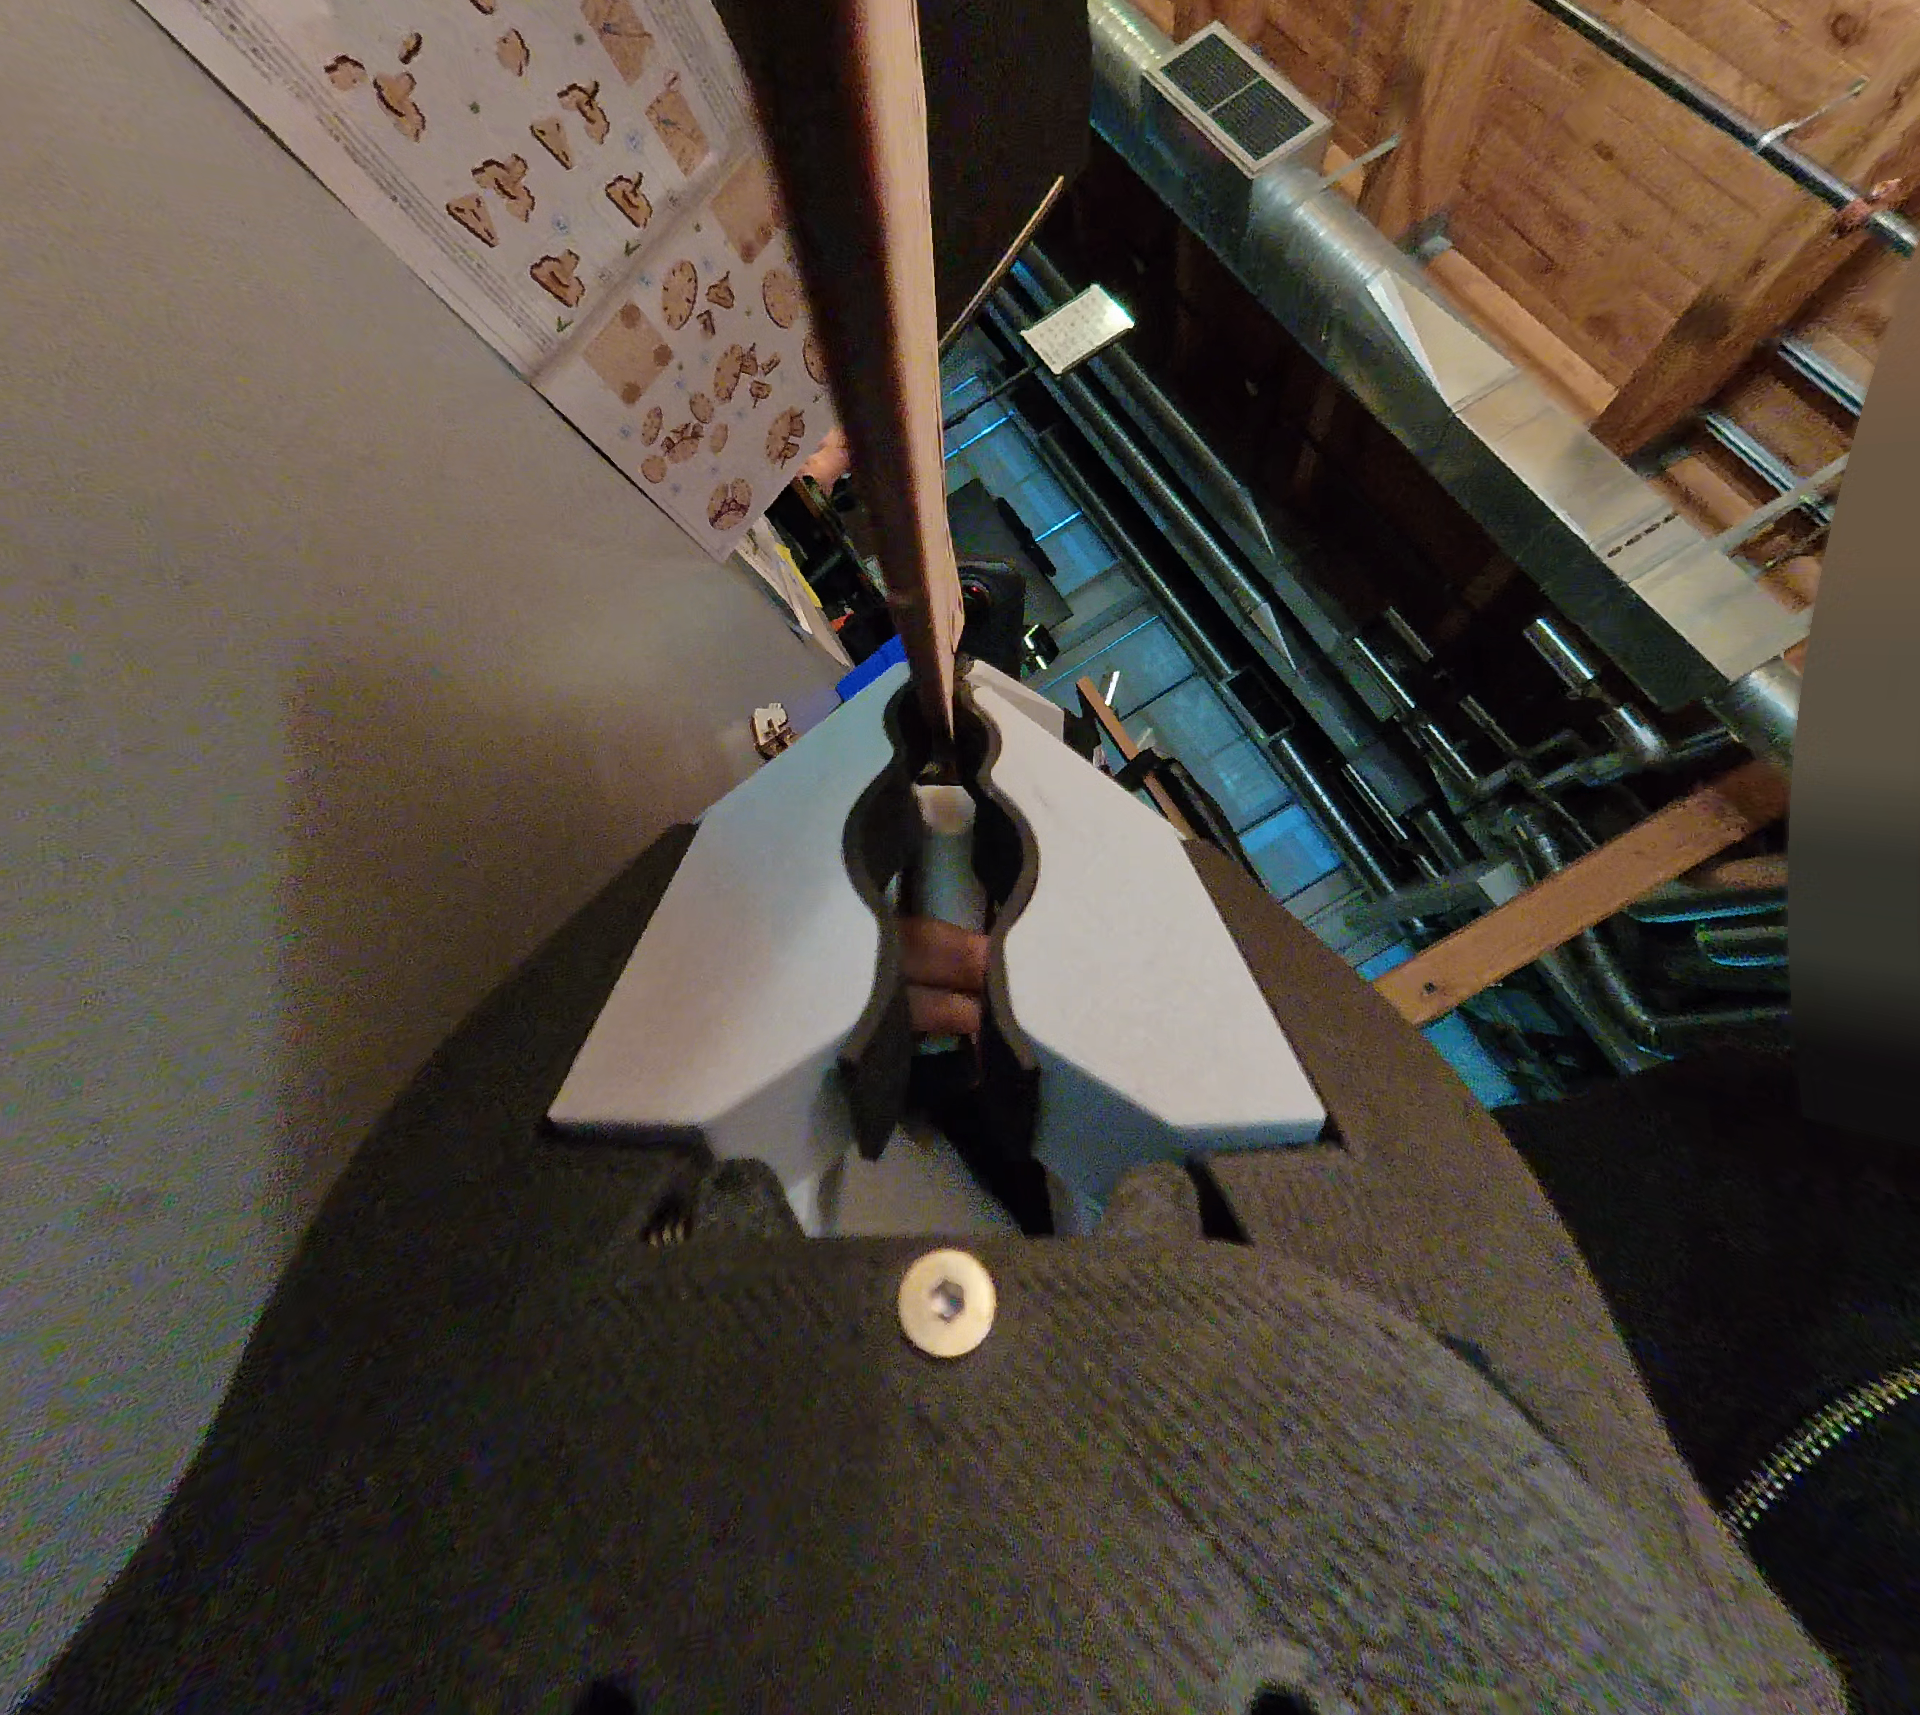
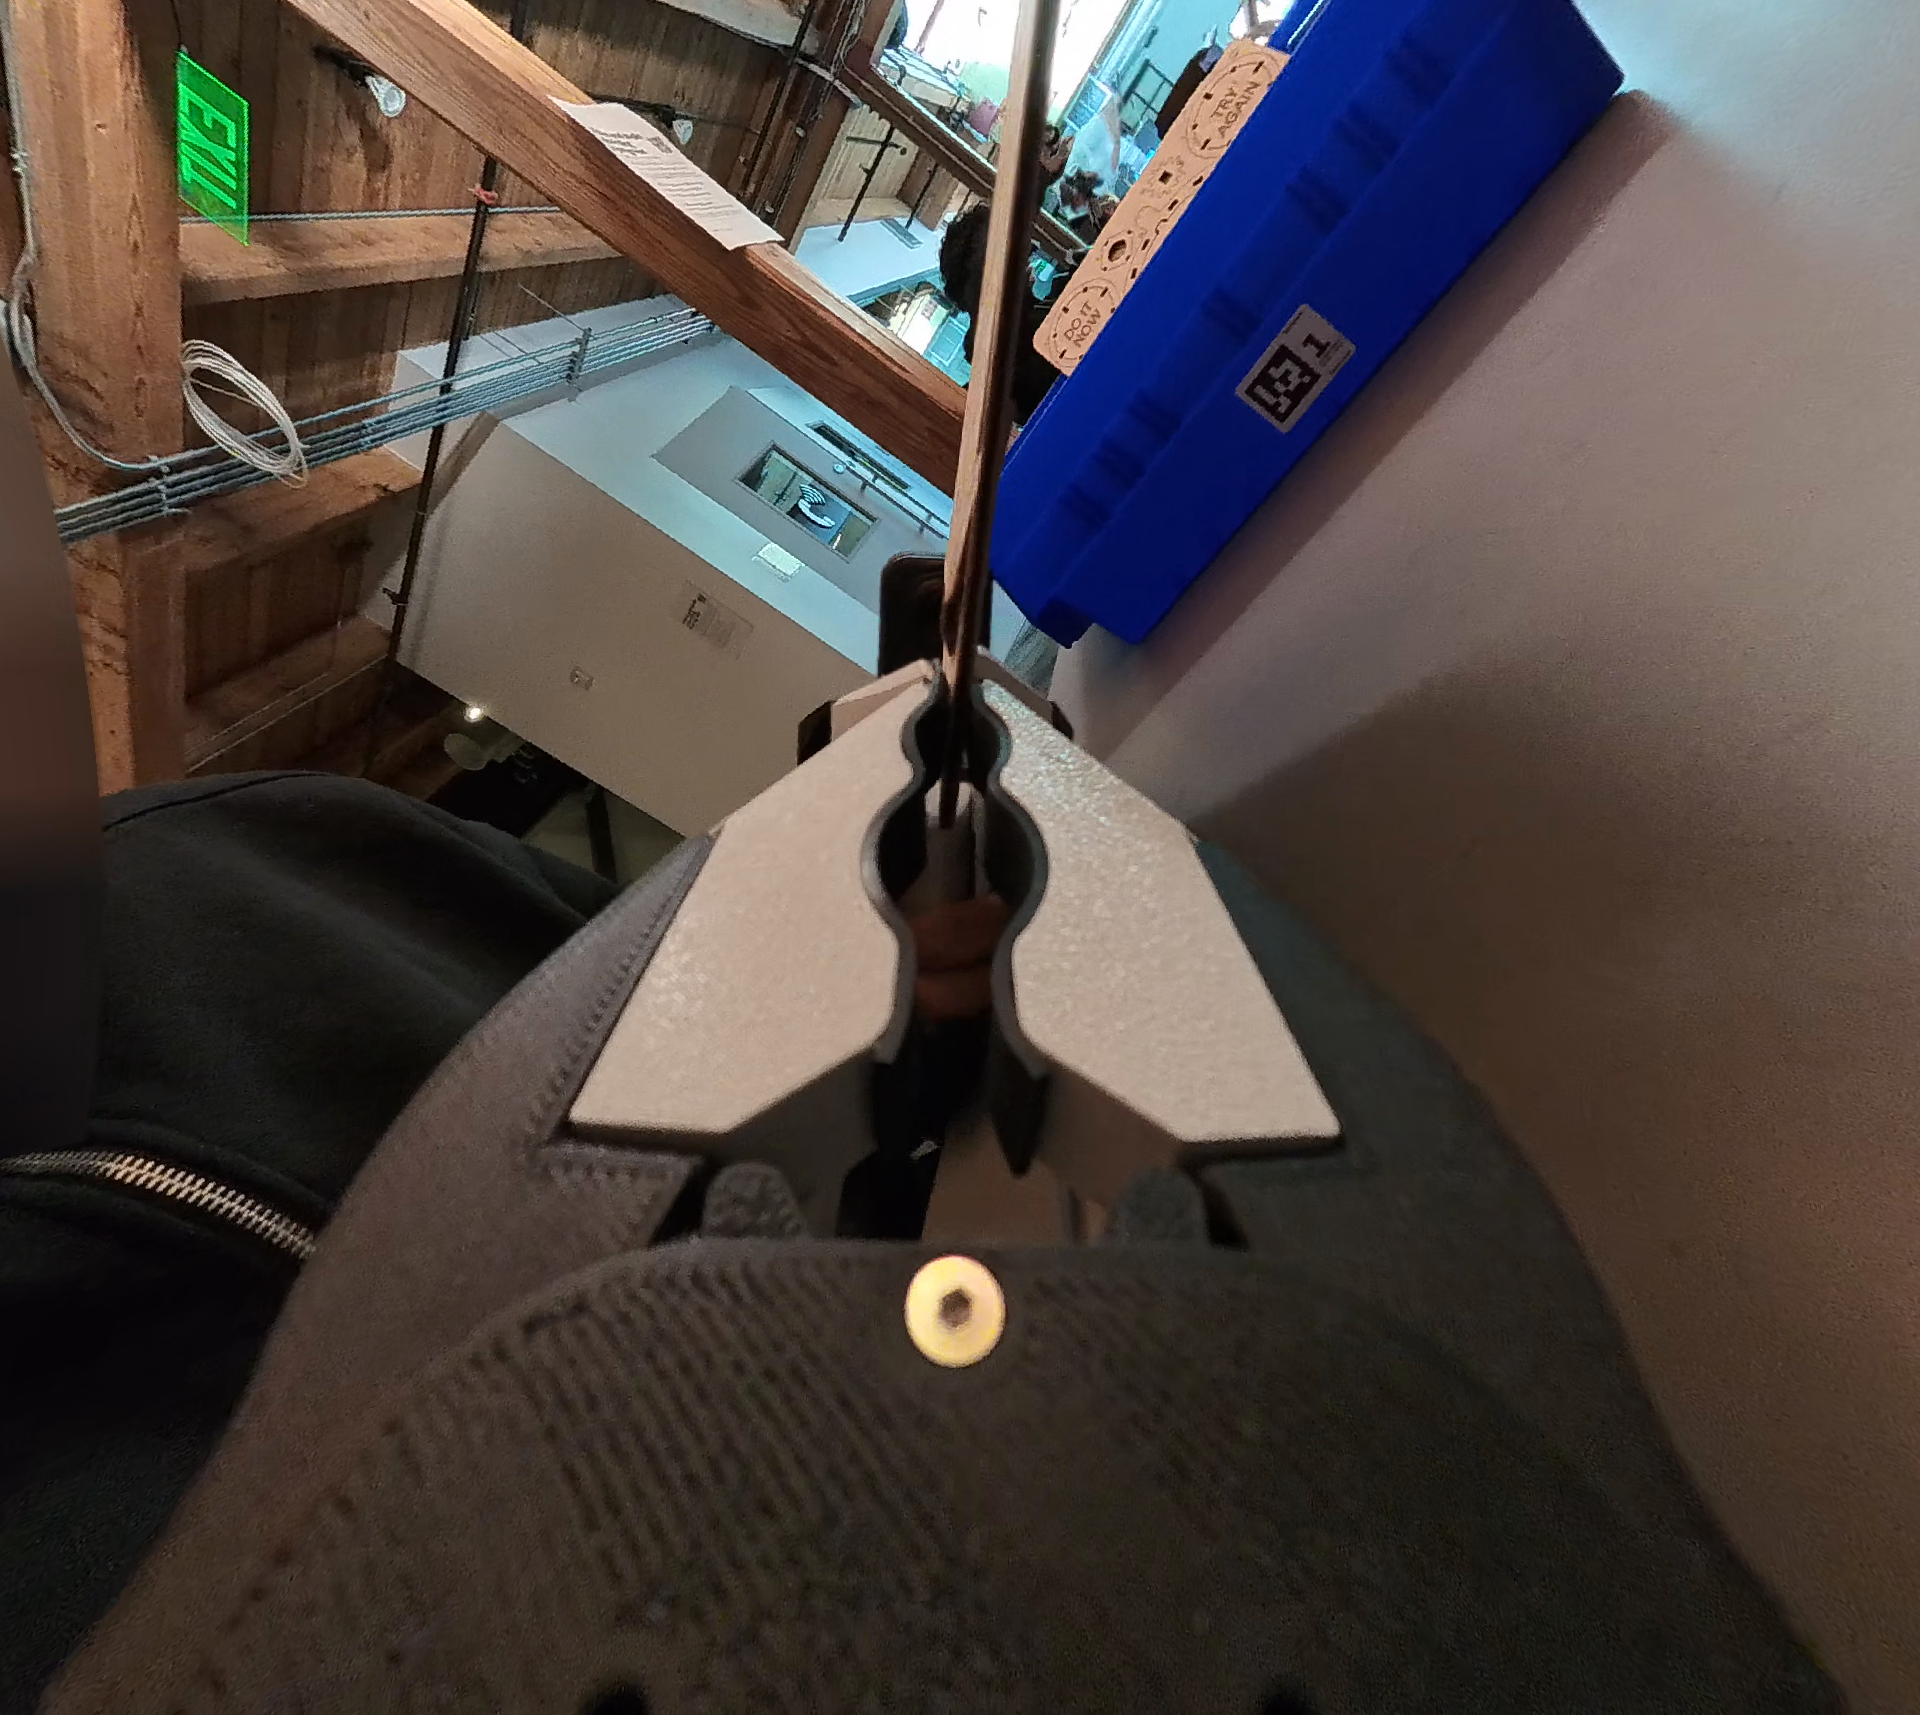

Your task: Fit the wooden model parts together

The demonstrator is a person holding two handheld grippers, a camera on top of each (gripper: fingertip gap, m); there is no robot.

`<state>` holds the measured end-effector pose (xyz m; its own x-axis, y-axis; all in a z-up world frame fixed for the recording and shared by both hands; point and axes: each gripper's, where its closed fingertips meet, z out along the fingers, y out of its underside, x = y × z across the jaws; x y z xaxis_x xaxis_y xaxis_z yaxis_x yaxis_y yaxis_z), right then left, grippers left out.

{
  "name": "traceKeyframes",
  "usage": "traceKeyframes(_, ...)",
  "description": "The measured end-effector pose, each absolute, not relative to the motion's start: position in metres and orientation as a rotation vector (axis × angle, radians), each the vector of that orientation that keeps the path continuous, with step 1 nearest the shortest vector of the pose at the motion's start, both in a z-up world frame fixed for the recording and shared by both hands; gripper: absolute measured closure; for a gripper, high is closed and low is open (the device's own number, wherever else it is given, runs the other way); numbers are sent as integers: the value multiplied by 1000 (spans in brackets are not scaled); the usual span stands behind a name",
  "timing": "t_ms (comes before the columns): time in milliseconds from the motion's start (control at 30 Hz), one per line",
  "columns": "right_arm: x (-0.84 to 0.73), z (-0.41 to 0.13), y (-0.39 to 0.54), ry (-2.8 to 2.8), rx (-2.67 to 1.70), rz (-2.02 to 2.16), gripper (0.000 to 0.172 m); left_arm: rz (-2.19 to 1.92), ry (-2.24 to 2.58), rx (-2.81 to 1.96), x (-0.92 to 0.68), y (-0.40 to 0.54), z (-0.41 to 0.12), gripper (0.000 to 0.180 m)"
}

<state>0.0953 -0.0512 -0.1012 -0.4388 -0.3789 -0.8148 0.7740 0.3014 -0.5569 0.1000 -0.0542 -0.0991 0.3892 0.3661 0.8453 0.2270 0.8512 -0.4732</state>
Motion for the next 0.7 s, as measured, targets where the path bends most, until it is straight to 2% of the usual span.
traceKeyframes(700, 94, -112, -54, 1670, 402, -1419, 169, 92, -1264, -572, 97, -55, -108, 180)
